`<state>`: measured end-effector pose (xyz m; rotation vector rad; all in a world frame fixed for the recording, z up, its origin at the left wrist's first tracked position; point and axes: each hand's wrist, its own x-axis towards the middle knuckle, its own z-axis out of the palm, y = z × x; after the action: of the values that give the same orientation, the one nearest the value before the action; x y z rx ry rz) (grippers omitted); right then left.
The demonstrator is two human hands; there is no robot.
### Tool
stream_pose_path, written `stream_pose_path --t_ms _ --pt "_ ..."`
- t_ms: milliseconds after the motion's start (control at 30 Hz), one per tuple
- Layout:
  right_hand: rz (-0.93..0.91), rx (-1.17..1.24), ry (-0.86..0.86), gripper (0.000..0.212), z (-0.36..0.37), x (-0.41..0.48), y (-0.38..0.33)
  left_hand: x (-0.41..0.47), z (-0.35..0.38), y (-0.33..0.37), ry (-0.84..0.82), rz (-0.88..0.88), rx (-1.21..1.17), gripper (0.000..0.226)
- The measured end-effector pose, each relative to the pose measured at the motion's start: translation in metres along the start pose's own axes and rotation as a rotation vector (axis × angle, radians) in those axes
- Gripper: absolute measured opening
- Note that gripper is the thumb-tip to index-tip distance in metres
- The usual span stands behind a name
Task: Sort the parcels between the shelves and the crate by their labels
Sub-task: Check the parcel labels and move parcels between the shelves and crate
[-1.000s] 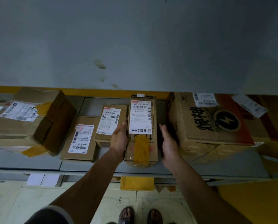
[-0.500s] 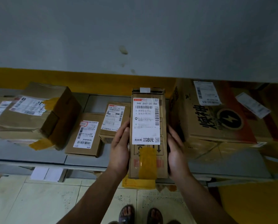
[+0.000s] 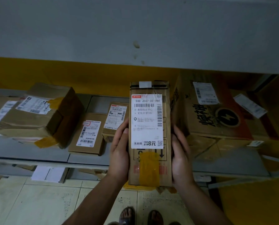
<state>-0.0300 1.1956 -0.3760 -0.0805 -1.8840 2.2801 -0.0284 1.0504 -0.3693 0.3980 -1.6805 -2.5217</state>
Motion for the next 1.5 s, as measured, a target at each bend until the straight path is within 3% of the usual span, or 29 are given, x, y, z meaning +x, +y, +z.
stream_pose_path --t_ms 367,500,600,633,700,867,1167,1500 --pt "0.09 -0.029 0.04 0.028 0.0 -0.007 -0.002 -0.006 -0.003 0.0 -0.026 -0.026 0.043 0.033" --pt "0.346 -0.13 0.073 0.022 0.0 0.003 0.006 0.002 -0.002 0.001 -0.163 -0.159 0.077 0.037" --pt "0.563 -0.133 0.027 0.034 0.0 0.012 0.011 0.011 -0.001 -0.003 -0.238 -0.254 0.052 0.04" --pt "0.576 -0.14 0.017 0.024 0.0 0.014 0.013 0.014 -0.001 -0.006 -0.246 -0.258 0.065 0.043" --pt "0.567 -0.144 0.003 0.007 0.0 0.02 0.015 0.023 -0.002 -0.013 -0.235 -0.265 0.111 0.051" --pt "0.582 -0.239 -0.016 0.029 0.002 0.031 0.022 0.041 0.002 -0.032 -0.193 -0.252 0.205 0.043" --pt "0.555 -0.362 0.029 0.038 0.004 0.058 0.036 0.072 0.006 -0.061 -0.154 -0.267 0.374 0.078" --pt "0.526 -0.572 -0.003 0.047 0.019 0.106 0.042 0.118 0.023 -0.055 -0.108 -0.259 0.414 0.056"
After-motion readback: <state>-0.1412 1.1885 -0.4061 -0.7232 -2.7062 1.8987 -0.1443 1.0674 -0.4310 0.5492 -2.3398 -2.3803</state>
